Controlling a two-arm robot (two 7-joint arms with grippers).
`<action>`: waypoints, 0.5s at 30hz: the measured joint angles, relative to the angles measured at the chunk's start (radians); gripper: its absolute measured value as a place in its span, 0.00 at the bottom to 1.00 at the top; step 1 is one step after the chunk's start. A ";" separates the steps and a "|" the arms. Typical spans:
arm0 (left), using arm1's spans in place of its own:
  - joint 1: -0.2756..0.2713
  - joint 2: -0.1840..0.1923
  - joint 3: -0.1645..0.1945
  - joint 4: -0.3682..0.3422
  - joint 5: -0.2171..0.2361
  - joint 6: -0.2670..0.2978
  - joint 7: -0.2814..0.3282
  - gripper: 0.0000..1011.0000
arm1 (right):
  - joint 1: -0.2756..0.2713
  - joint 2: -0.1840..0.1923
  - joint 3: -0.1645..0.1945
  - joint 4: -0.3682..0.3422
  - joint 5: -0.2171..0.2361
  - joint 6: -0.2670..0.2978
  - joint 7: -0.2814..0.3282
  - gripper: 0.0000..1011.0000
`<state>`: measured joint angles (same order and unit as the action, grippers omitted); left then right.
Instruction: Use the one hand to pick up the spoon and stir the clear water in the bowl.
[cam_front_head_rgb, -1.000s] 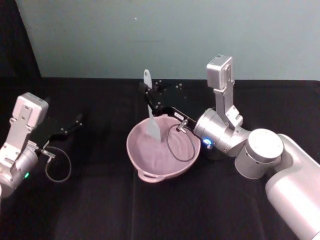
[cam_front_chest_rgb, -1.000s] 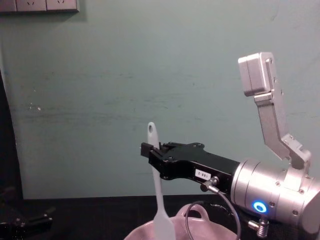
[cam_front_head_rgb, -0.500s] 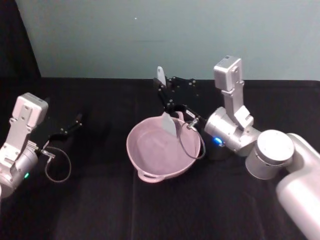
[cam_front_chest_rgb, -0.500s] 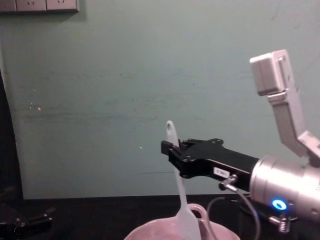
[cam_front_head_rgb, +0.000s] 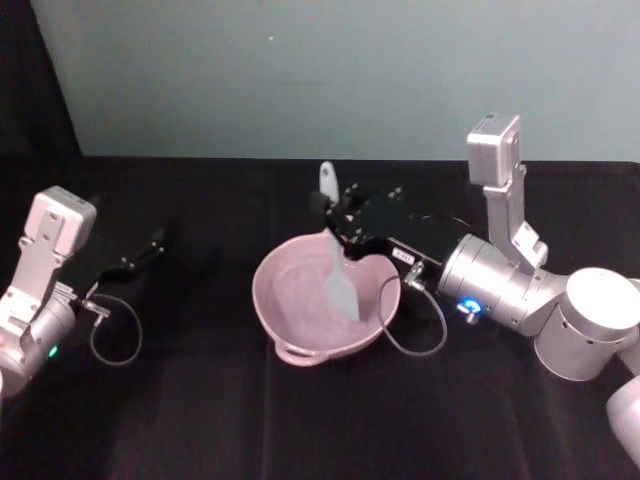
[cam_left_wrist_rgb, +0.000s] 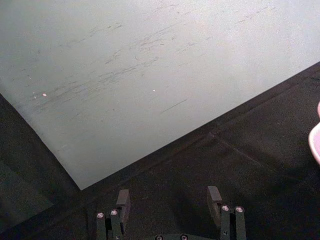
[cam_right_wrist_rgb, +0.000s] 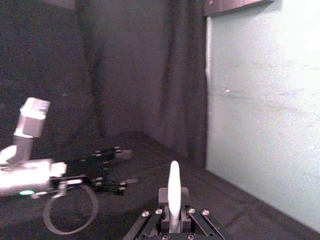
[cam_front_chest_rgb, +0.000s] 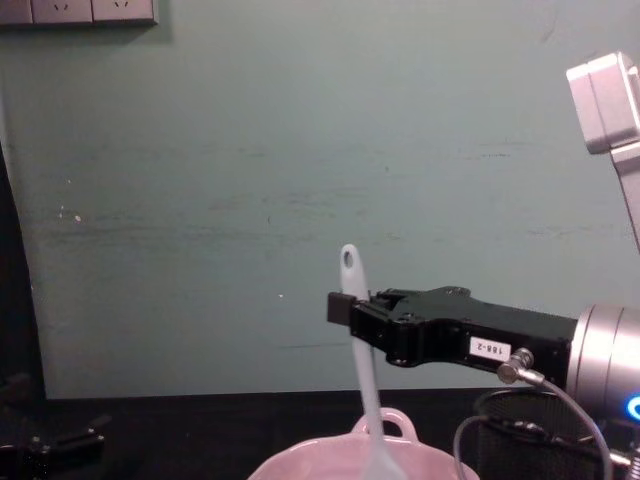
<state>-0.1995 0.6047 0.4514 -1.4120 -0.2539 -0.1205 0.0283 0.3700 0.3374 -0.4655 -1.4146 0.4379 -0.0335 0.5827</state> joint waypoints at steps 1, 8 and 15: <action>0.000 0.000 0.000 0.000 0.000 0.000 0.000 1.00 | -0.003 0.002 -0.002 -0.005 0.009 0.006 0.006 0.12; 0.000 0.000 0.000 0.000 0.000 0.000 0.000 1.00 | 0.000 -0.006 -0.036 0.006 0.066 0.031 0.052 0.12; 0.000 0.000 0.000 0.000 0.000 0.000 0.000 1.00 | 0.046 -0.046 -0.068 0.083 0.073 0.000 0.057 0.12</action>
<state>-0.1995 0.6047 0.4514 -1.4120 -0.2539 -0.1205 0.0283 0.4158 0.2911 -0.5337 -1.3320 0.5110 -0.0334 0.6401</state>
